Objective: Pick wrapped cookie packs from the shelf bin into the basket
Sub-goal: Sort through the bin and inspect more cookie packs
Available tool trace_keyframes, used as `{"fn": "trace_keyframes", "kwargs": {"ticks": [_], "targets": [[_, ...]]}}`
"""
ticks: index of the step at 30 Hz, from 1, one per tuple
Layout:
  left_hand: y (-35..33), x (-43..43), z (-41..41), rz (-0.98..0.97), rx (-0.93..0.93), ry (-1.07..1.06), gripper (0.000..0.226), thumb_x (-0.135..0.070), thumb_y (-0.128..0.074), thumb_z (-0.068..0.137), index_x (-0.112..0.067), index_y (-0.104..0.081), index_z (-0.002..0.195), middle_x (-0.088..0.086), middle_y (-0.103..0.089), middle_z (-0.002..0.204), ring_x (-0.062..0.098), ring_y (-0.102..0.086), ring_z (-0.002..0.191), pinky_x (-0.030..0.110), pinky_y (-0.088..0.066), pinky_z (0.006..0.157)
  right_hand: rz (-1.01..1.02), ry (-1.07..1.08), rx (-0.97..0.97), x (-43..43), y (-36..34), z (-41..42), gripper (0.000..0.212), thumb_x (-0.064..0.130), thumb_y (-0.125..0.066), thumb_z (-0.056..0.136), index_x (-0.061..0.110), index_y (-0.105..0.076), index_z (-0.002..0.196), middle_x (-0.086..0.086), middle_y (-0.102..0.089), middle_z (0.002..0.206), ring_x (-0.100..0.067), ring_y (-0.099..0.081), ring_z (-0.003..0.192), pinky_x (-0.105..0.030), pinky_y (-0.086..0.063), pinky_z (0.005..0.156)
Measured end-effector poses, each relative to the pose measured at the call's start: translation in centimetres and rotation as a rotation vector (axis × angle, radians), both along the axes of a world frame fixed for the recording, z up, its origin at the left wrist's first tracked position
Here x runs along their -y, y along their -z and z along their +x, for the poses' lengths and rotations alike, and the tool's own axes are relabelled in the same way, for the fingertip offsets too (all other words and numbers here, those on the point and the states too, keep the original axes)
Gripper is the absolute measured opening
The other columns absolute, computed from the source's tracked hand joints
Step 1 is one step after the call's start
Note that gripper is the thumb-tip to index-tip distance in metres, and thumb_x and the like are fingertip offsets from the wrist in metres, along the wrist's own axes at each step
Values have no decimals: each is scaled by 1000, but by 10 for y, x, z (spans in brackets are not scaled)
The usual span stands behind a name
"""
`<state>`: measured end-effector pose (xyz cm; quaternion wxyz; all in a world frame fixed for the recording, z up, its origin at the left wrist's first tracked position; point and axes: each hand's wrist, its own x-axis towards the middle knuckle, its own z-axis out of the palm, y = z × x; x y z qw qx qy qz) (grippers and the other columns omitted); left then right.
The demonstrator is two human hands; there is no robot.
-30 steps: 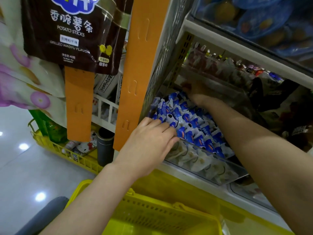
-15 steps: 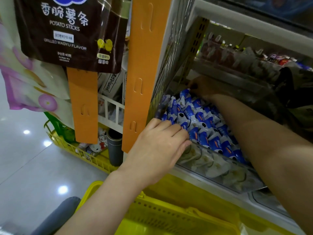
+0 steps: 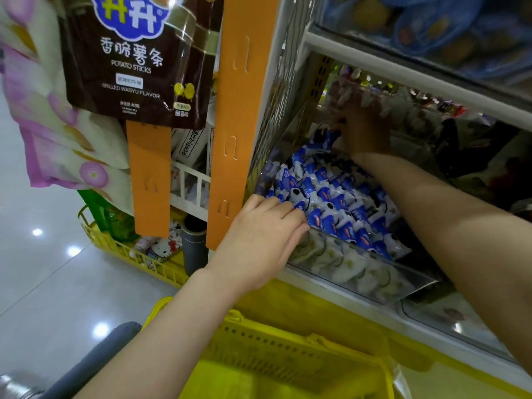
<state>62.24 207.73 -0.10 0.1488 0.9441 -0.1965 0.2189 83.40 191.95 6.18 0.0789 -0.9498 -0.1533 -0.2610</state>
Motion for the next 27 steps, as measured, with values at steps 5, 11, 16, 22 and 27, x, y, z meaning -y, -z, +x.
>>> {"fn": "trace_keyframes", "kwargs": {"ticks": [5, 11, 16, 22, 27], "targets": [[2, 2, -8, -114, -51, 21, 29, -29, -33, 98, -20, -57, 113, -4, -59, 110, 16, -48, 107, 23, -19, 98, 85, 1, -21, 11, -7, -50, 27, 19, -38, 98, 15, -58, 116, -9, -58, 120, -23, -53, 109, -27, -40, 91], [3, 7, -42, -561, -25, -67, 21, -18, -41, 97, -19, -58, 108, -8, -54, 103, 4, -44, 101, 18, -33, 87, 171, -250, 56, 6, -9, -149, 11, 20, -53, 92, 21, -63, 94, 4, -60, 98, -13, -57, 92, -27, -42, 78], [-3, -1, -59, -1527, -533, -169, 32, -28, -34, 100, -14, -62, 94, 4, -67, 79, 21, -64, 77, 28, -51, 71, 315, -488, 71, 5, -1, -215, 6, 10, -58, 87, 10, -64, 88, -1, -61, 91, -12, -58, 82, -34, -49, 73], [1, -1, -80, -1668, -866, 238, 45, -43, -51, 81, -15, -62, 114, 10, -70, 108, 20, -68, 95, 31, -57, 68, 305, -638, -75, 9, 26, -260, 9, 5, -57, 87, 6, -64, 92, -1, -61, 99, -5, -56, 92, -17, -47, 82], [8, 6, -88, -1481, -816, 159, 41, -32, -56, 83, -18, -55, 122, 7, -68, 113, 21, -65, 105, 49, -51, 90, 785, -497, -361, 2, 40, -278, 23, 11, -56, 90, 23, -51, 109, 11, -56, 106, -2, -58, 93, -20, -53, 79]]}}
